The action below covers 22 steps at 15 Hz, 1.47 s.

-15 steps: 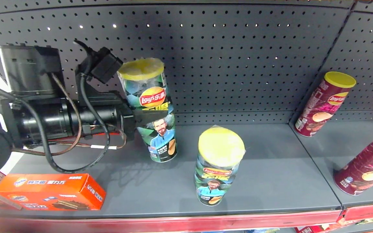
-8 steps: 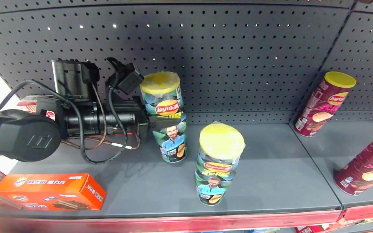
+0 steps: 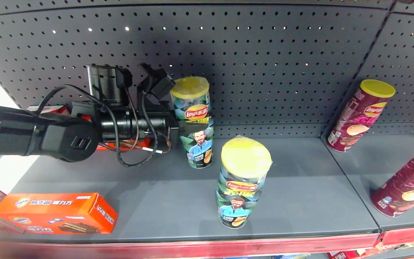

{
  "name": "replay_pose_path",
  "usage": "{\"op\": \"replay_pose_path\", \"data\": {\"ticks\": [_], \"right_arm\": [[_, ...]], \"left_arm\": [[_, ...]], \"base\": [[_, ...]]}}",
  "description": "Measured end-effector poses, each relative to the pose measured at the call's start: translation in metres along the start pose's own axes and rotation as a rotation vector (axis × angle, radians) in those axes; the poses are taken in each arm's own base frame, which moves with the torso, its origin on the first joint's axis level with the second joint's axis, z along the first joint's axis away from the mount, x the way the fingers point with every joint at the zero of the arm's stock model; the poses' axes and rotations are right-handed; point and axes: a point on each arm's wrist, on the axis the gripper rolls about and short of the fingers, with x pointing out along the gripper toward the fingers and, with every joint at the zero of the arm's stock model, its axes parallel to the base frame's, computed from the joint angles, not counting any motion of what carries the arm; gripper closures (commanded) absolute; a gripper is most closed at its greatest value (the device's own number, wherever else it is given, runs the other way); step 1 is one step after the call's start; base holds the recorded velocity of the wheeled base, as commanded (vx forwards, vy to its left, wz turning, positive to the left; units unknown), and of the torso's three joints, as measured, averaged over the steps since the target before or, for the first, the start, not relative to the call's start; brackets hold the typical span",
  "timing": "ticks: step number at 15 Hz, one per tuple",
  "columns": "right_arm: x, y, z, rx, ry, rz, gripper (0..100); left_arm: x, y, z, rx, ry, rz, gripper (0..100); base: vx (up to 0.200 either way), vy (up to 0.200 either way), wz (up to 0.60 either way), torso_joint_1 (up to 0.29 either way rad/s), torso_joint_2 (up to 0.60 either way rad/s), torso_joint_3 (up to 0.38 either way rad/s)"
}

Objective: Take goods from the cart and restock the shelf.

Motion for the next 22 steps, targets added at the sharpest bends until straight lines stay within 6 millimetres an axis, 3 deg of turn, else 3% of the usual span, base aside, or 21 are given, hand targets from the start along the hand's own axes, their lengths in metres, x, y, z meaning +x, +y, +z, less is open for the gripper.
{"op": "replay_pose_path", "data": {"ticks": [10,22], "right_arm": [[0.000,0.000,0.000,-0.001,0.001,0.000,0],[0.000,0.000,0.000,0.002,0.002,0.000,0]], "left_arm": [[0.042,0.012,-0.006,0.051,-0.004,-0.017,100],[0.058,0.010,-0.020,0.038,0.014,-0.047,100]], "base": [[0.000,0.000,0.00,0.000,0.00,0.000],[0.000,0.000,0.00,0.000,0.00,0.000]]}}
